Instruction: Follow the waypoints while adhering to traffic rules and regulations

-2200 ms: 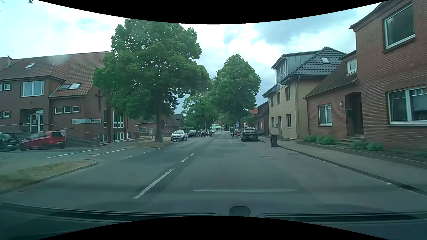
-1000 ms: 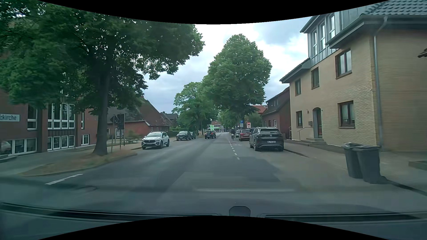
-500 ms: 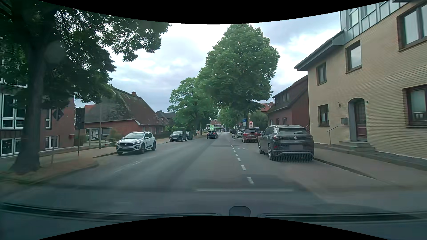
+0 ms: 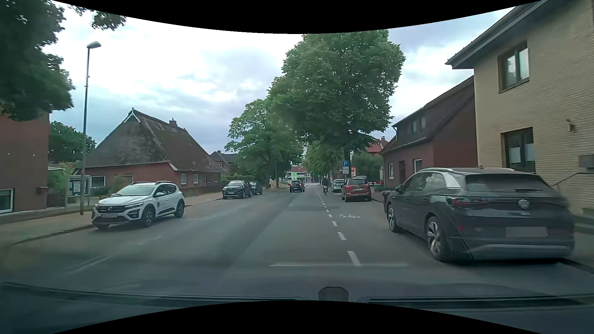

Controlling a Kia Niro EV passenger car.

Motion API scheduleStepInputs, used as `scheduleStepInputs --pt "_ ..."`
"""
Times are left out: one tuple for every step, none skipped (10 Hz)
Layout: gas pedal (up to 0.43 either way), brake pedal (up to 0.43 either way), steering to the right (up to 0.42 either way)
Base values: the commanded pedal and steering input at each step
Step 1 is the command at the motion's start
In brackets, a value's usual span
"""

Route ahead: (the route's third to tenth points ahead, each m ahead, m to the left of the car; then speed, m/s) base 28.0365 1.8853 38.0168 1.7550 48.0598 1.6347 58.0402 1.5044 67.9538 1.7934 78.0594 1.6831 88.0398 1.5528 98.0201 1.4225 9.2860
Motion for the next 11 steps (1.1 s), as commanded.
scheduleStepInputs --pt "0.118 0.0 -0.009" --pt "0.079 0.0 -0.01" --pt "0.047 0.0 -0.009" --pt "0.0 0.0 -0.008" --pt "0.0 0.0 -0.007" --pt "0.0 0.0 -0.006" --pt "0.0 0.0 -0.004" --pt "0.0 0.0 -0.004" --pt "0.0 0.0 -0.004" --pt "0.0 0.0 -0.005" --pt "0.0 0.0 -0.004"
